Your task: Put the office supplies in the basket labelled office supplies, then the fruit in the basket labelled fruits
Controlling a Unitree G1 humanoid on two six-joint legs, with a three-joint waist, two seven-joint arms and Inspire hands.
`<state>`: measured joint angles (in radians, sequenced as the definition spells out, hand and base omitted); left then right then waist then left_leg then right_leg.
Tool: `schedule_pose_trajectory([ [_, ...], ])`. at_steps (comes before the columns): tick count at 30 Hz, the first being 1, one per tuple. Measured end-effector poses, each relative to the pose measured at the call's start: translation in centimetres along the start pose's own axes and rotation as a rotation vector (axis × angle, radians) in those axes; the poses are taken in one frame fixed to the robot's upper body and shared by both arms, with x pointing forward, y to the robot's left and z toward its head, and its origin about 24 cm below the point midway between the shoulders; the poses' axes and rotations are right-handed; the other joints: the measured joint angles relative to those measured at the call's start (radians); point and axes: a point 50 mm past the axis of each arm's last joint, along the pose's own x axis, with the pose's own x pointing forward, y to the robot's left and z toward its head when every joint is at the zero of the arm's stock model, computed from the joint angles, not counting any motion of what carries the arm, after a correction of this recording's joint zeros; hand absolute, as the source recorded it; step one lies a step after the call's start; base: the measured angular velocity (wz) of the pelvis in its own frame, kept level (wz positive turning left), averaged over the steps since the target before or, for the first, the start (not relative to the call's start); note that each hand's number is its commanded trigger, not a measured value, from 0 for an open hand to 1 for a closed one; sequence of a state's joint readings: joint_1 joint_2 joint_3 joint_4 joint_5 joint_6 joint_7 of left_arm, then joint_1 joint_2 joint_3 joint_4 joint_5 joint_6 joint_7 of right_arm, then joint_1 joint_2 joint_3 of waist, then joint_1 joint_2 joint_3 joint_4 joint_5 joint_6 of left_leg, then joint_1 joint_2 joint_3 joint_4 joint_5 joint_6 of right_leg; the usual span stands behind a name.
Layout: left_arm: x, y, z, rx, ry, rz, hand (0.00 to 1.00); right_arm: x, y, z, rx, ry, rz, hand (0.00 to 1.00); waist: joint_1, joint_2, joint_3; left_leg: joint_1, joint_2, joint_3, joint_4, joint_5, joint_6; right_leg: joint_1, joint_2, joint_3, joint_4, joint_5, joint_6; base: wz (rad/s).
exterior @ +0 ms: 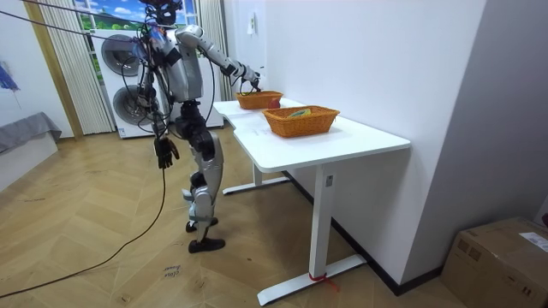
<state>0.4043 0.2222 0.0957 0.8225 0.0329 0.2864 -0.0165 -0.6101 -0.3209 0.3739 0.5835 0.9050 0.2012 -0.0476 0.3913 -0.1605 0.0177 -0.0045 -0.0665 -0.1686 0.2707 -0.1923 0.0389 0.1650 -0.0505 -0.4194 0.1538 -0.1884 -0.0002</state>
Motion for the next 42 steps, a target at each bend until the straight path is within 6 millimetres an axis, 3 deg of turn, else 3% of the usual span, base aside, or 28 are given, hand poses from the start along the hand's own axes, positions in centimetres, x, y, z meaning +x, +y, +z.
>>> schedule_pose_trajectory([
  [10,0.1,-0.4,0.4,-0.005,-0.011,-0.008,0.0,0.0,-0.6,1.8,0.033,-0.064,-0.023,0.0,-0.008,0.011,0.0048,0.002,-0.001,0.0,0.004,0.0,0.0,0.002,-0.002,-0.006,0.006,0.0,0.0,0.0],
  [18,0.2,-0.6,-0.2,-0.028,0.016,-0.027,0.0,0.1,-0.7,3.3,0.008,-0.109,-0.056,0.0,-0.031,0.031,-0.0038,0.02,0.001,0.009,-0.002,0.0,0.001,0.015,0.001,0.006,0.002,0.0,0.0,-0.02],
  [29,0.2,-0.6,-0.9,-0.048,0.034,0.023,0.0,-1.0,-4.1,6.0,0.032,-0.198,-0.353,0.0,-0.087,0.02,-0.0114,0.033,0.001,0.016,0.001,-0.001,0.002,0.027,-0.001,0.008,0.008,0.0,0.0,-0.01],
  [33,0.1,-0.5,-1.4,-0.046,0.041,0.04,0.0,-1.2,-4.9,5.9,0.037,-0.197,-0.426,0.0,-0.112,0.029,-0.0066,0.033,0.002,0.016,0.008,-0.002,0.003,0.027,0.0,0.01,0.016,0.0,0.0,0.0],
  [35,0.1,-0.5,-1.6,-0.045,0.041,0.039,0.0,-1.3,-5.7,5.4,0.037,-0.181,-0.464,0.0,-0.121,0.043,-0.002,0.032,0.002,0.017,0.016,-0.003,0.003,0.03,0.0,0.009,0.017,0.0,0.0,0.0],
  [39,0.1,-0.5,-1.9,-0.025,0.05,0.043,0.0,-1.9,-7.4,3.6,-0.038,-0.135,-0.545,0.0,-0.121,0.053,-0.0044,0.022,0.002,0.018,0.021,-0.004,0.004,0.023,-0.003,0.008,0.018,0.0,0.0,0.02],
  [41,0.0,-0.5,-2.3,-0.018,0.061,0.037,0.0,-2.2,-8.0,2.7,-0.06,-0.11,-0.568,0.0,-0.123,0.053,-0.0127,0.014,0.001,0.019,0.023,-0.004,0.004,0.014,-0.004,0.007,0.018,0.0,0.0,0.0],
  [42,0.0,-0.5,-2.4,-0.018,0.064,0.034,0.0,-2.3,-8.2,2.5,-0.064,-0.102,-0.577,0.0,-0.125,0.054,-0.013,0.014,0.001,0.019,0.023,-0.003,0.005,0.015,-0.004,0.007,0.018,0.0,0.0,0.0],
])
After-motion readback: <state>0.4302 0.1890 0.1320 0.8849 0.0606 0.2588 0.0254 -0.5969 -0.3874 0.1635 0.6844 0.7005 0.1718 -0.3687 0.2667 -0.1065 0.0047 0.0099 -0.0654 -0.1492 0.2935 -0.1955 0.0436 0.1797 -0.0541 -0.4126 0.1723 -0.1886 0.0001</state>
